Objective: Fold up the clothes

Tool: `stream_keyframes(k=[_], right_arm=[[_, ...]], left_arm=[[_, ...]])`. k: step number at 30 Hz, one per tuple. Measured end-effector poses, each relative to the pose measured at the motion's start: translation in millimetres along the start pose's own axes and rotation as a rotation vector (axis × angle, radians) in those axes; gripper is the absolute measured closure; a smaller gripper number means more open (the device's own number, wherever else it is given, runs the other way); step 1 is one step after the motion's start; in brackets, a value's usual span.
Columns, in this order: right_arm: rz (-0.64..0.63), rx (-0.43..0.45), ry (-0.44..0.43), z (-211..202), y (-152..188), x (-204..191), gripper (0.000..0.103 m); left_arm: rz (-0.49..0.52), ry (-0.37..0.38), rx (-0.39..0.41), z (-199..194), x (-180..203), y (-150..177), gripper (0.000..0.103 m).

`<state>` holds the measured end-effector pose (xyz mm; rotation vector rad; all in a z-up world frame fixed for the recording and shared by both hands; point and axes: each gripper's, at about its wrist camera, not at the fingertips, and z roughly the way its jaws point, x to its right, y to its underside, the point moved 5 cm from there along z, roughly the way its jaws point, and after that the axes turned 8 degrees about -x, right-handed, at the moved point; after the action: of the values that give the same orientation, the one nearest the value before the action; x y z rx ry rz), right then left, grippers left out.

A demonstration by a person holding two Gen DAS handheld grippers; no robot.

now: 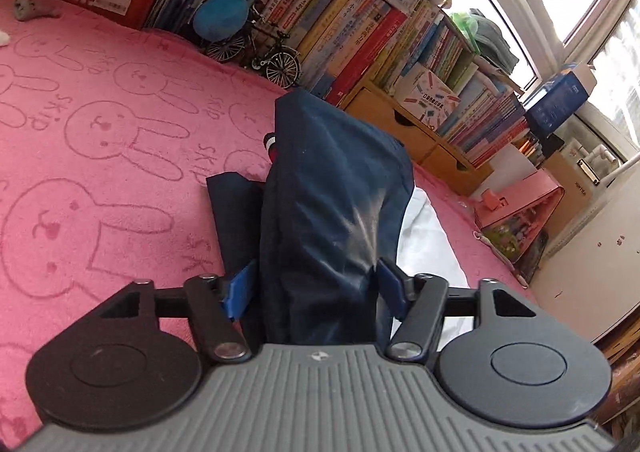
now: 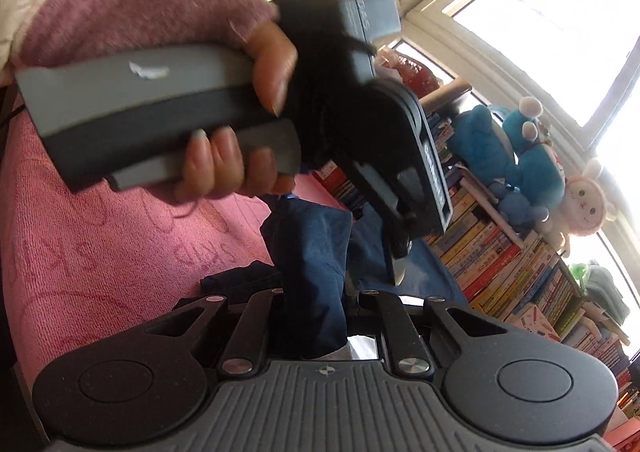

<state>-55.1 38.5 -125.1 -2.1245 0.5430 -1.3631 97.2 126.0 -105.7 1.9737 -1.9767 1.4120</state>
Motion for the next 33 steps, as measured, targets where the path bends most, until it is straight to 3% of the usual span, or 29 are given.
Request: stream_keyframes(k=[3,6,13,16,19,22,26,29,31,33], right_arm=[[0.011,-0.014,-0.013,2,1,1,0.089],[0.038,-0.033,-0.037,1,2,0,0.089],[0.048,-0.05,-0.058,1,6,-3,0.089],[0.043,-0.053,-0.06,1,6,-3,0.089],[0.04,-0.053,-0.072,-2,5,-5,0.089],[0.059,-0.046,-0.116,-5,3,-1,0.087],[0.117,-0.034,-0.257,-21,-3,12,0.078],[0.25,-0.016,-0.441,-43,-2,35,0.06],[0.352,-0.002,-0.564,-58,0,54,0.048],[0.44,0.024,-0.604,-72,8,80,0.04]], left_arm=[[-0.002,-0.012,0.025,2,-1,-8,0.069],[-0.018,-0.014,0.041,1,-5,-15,0.075],[-0.122,-0.027,0.131,2,-26,-42,0.082],[-0.154,-0.09,0.113,14,-36,-49,0.082],[-0.11,-0.172,0.084,25,-36,-44,0.082],[-0.11,-0.204,0.095,26,-39,-45,0.081],[-0.152,-0.271,0.117,22,-47,-53,0.079],[-0.204,-0.369,0.127,15,-59,-58,0.081],[-0.269,-0.342,0.139,5,-67,-61,0.081],[-0.307,-0.308,0.149,-5,-70,-64,0.08]])
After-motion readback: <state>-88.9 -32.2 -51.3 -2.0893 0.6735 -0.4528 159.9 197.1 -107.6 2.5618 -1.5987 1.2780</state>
